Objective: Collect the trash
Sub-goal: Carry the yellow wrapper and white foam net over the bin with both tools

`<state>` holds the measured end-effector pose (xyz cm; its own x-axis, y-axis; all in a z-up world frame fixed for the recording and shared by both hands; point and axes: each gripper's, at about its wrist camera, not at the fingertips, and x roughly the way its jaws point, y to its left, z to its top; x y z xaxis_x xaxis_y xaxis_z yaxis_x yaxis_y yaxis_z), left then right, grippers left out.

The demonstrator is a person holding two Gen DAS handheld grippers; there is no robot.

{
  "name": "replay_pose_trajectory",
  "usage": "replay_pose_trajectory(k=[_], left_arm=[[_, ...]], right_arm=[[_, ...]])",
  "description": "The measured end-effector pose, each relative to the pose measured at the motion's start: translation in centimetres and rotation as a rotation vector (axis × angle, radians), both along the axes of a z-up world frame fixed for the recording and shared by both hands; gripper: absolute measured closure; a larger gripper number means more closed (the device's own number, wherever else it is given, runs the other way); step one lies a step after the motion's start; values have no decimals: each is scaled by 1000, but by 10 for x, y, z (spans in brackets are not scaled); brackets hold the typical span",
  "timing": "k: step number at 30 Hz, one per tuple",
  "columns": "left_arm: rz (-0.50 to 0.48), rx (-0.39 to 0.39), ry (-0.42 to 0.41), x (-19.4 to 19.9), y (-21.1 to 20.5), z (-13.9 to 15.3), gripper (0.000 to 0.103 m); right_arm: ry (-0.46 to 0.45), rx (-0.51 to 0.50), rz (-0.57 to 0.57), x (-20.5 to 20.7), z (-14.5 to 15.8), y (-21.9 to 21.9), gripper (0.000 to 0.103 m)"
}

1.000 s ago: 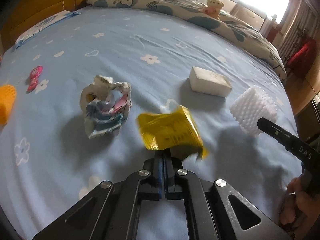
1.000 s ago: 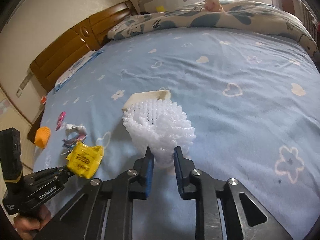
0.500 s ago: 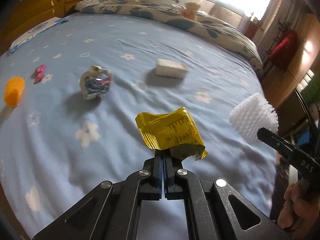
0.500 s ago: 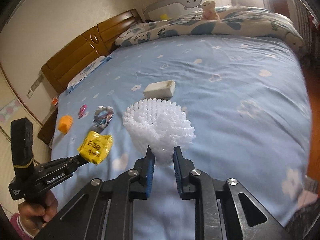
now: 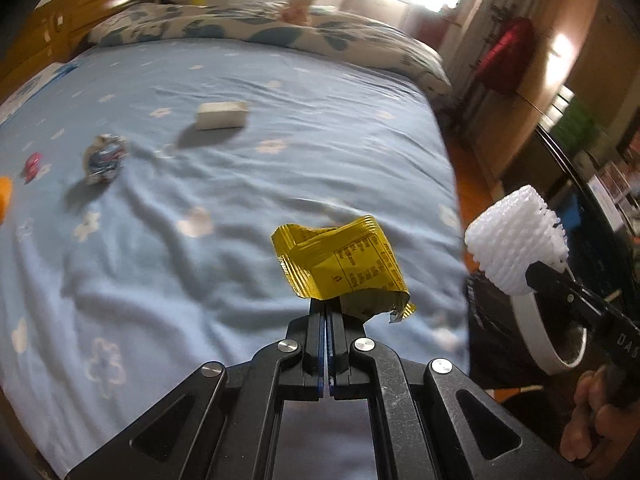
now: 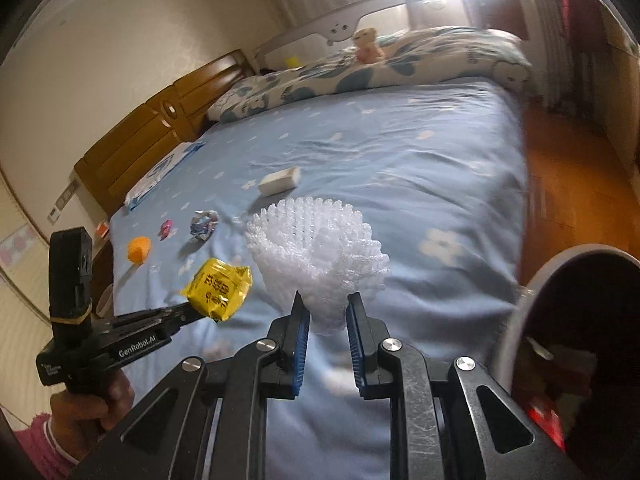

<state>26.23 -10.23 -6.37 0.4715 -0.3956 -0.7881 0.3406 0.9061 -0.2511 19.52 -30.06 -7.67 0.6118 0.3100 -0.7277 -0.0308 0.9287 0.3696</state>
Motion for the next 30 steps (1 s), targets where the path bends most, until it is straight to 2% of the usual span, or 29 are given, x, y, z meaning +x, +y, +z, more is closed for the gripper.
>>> replay_pose_trajectory(k=[7,16,30], left_arm=[[-111,12,-18,-21,-45,12,103],[-236,33,-46,-36,-98,24,103],[-334,57,-44,-33,-157,17,103]], right_arm=[[10,-12,-108,-39,3,-47,85],[13,-37,-208,-65,6,-94,85],[62,-88,-291,-84,1,-138,85]])
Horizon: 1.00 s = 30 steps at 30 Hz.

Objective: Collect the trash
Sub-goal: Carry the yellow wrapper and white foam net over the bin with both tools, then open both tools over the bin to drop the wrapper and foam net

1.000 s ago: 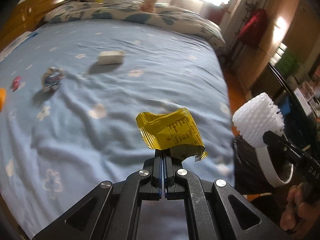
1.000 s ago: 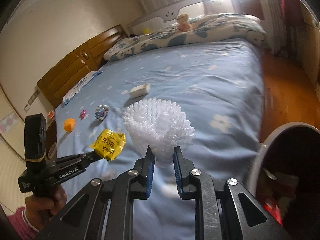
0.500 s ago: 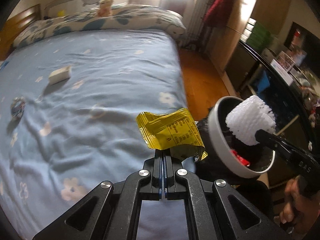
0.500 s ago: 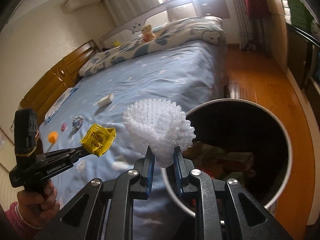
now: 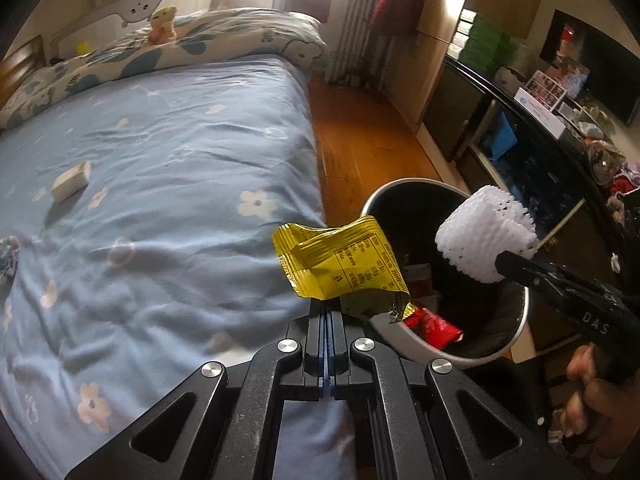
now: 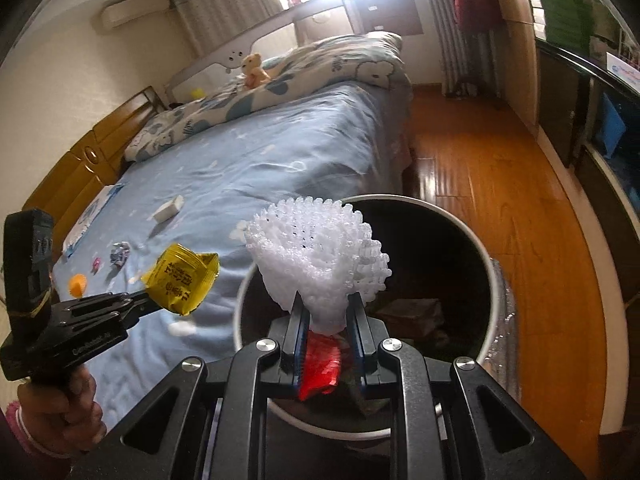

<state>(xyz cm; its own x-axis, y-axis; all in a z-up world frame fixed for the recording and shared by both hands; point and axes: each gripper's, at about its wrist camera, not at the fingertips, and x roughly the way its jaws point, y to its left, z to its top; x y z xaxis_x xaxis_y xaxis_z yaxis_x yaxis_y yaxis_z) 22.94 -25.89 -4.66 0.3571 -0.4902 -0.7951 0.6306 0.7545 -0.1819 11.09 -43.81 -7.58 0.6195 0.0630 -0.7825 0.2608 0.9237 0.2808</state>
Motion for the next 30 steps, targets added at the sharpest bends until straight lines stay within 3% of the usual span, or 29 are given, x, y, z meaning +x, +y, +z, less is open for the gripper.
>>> replay_pose_trajectory(k=[12,30], left_arm=[[-85,28,-5,-1,-47,-12,103],[-117,59,21,6,-70,-27,103]], right_arm=[[38,-9,-33,-10,-4,-26,85],[92,-1,-25,-5,-19,-40,85]])
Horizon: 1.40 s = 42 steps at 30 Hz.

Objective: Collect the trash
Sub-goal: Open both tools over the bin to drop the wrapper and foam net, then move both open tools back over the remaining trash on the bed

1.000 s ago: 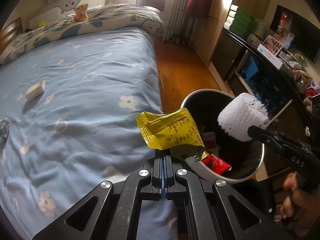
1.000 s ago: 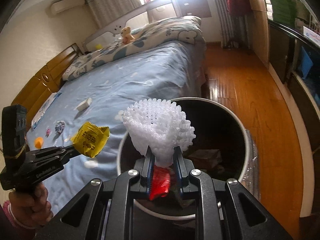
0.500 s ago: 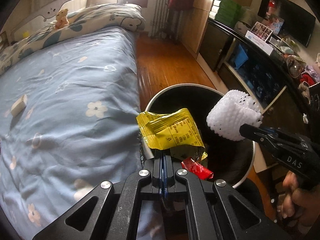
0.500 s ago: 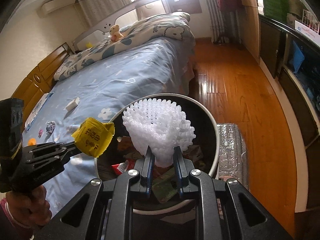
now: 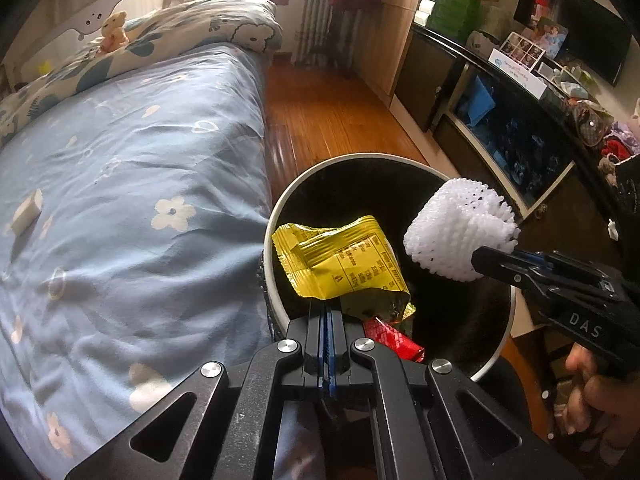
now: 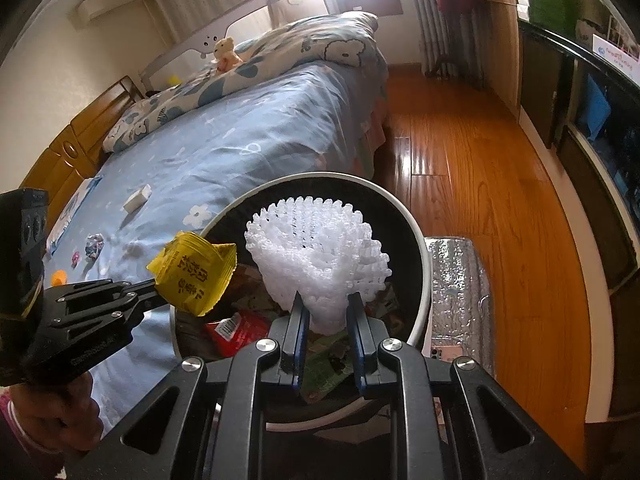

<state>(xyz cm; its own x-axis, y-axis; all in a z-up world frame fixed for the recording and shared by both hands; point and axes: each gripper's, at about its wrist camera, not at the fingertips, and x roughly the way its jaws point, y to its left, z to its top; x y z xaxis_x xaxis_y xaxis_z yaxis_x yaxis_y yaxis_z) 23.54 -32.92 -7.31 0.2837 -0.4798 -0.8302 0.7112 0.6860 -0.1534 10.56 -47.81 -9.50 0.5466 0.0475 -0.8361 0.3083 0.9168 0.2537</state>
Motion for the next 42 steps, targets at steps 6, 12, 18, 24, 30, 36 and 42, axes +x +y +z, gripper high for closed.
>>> replay_pose_trajectory(k=[6,12,18,24,30,36,42], left_arm=[[-15,2,13,1,-7,-3,101],[-4,-6,16,0,-5,-3,70],[14,-25,7,-4,9,3,60],[59,-78,16,-6,38,10,52],[128,-101,16,-8,77,12,49],[226,-93,29,-8,125,5,49],[344,-85,31,-8,179,3,49]], right_arm=[[21,-1,-5,3,-4,-3,83],[26,0,-2,6,-5,-7,67],[16,8,0,5,-5,-5,54],[-41,11,-15,3,6,1,39],[-93,7,2,10,22,14,35],[-121,18,55,24,29,42,33],[-123,51,143,49,26,85,32]])
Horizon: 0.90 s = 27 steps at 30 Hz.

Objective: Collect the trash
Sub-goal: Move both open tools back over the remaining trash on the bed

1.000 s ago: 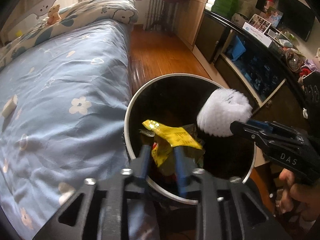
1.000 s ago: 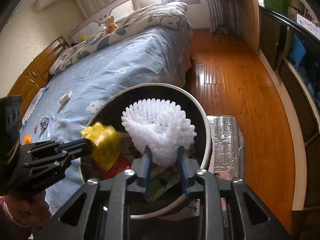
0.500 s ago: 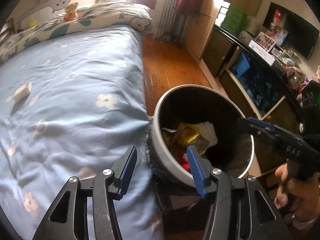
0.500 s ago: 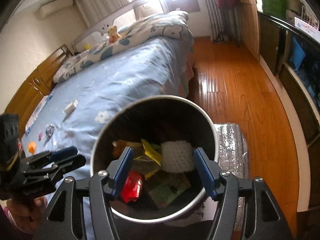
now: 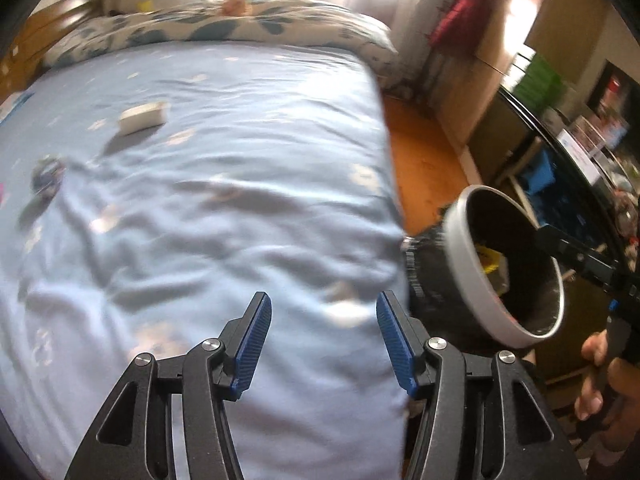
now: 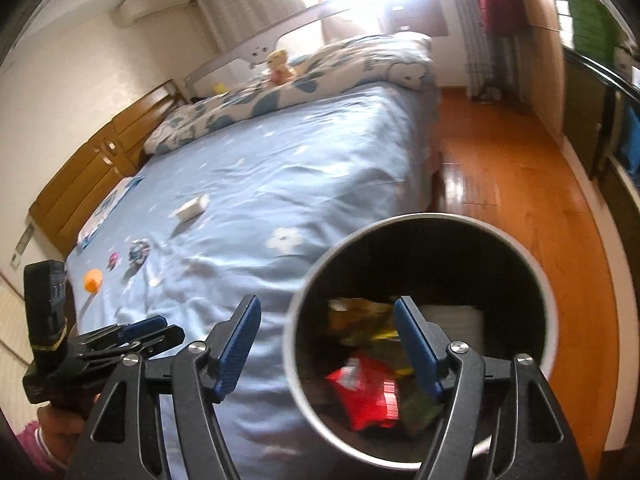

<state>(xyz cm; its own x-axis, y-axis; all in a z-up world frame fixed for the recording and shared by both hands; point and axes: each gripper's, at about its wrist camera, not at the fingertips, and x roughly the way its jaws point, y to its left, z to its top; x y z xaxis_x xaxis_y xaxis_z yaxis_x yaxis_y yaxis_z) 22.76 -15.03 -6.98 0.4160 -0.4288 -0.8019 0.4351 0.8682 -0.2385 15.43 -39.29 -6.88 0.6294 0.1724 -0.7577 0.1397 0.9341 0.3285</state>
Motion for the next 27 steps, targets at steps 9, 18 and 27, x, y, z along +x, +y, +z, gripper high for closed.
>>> replay_pose_trajectory(k=[9,18,27], left_arm=[[182,27,4,11,72,-1,48],[340,39,16,38,130,-7,48],[415,53,22,68,157,-18,48]], right_arm=[[-4,27,158,44,-8,77,29],[3,46,280,93,-19,142,28],[30,46,347,136,-38,185,28]])
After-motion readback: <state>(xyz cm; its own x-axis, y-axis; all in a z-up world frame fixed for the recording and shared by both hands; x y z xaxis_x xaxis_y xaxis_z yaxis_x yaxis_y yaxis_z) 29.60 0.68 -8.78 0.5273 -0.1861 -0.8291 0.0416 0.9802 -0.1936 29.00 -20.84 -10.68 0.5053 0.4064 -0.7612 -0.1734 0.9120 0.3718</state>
